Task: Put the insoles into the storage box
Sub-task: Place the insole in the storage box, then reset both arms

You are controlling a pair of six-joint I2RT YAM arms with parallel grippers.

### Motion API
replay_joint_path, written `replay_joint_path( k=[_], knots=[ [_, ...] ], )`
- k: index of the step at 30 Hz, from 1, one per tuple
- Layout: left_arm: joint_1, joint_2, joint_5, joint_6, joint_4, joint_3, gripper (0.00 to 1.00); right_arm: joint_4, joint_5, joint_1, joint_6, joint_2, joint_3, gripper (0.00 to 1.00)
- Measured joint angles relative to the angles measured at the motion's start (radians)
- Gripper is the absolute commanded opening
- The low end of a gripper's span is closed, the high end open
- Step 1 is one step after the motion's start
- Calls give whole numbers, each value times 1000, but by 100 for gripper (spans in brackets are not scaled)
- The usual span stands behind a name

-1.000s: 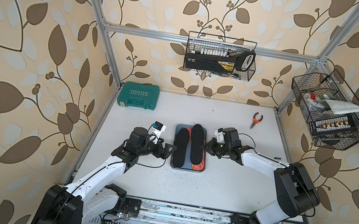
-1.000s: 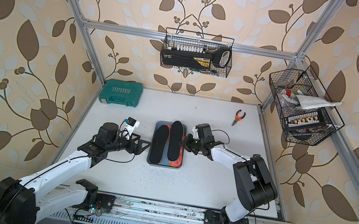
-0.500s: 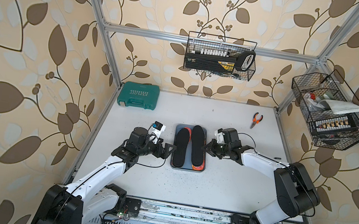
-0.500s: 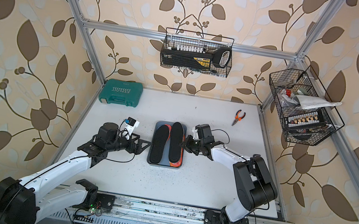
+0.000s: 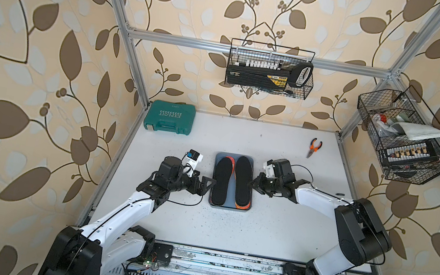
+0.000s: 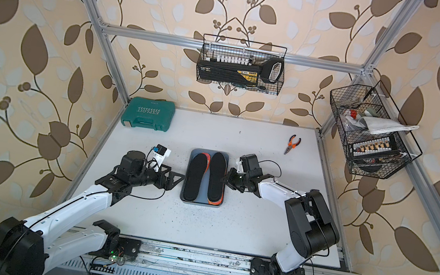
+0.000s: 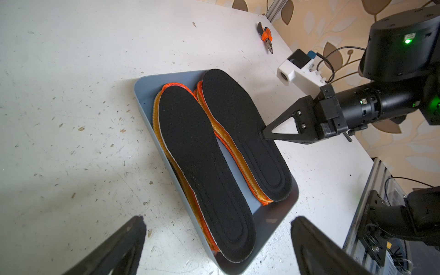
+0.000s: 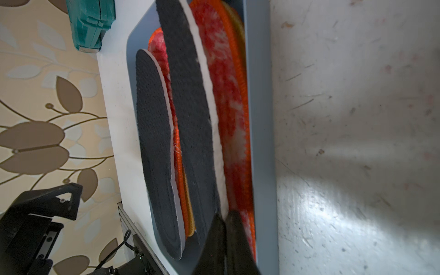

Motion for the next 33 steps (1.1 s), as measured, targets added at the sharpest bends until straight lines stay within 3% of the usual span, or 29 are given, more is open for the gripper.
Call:
replay_joint_path(
  k=[11,16,22,26,29,33],
  knots=[
    [0,8,0,0,-3,0,99,-85,13,0,-50,-35,8,29],
    [0,7,-3,0,-3,0,99,-230,54,0,-124,-87,75,47],
    [0,-89,-79,-1,-17,-11,99,-402,240,0,-269,-222,190,69],
    [0,-223,-265,-8,-13,-33,99,-413,439,-2,-383,-333,191,90],
    [1,-266,-522,-9,14,-50,99,-334,604,-24,-482,-427,115,93],
    [27,-213,-845,5,56,-79,99,-131,734,-119,-602,-531,-89,98]
  ],
)
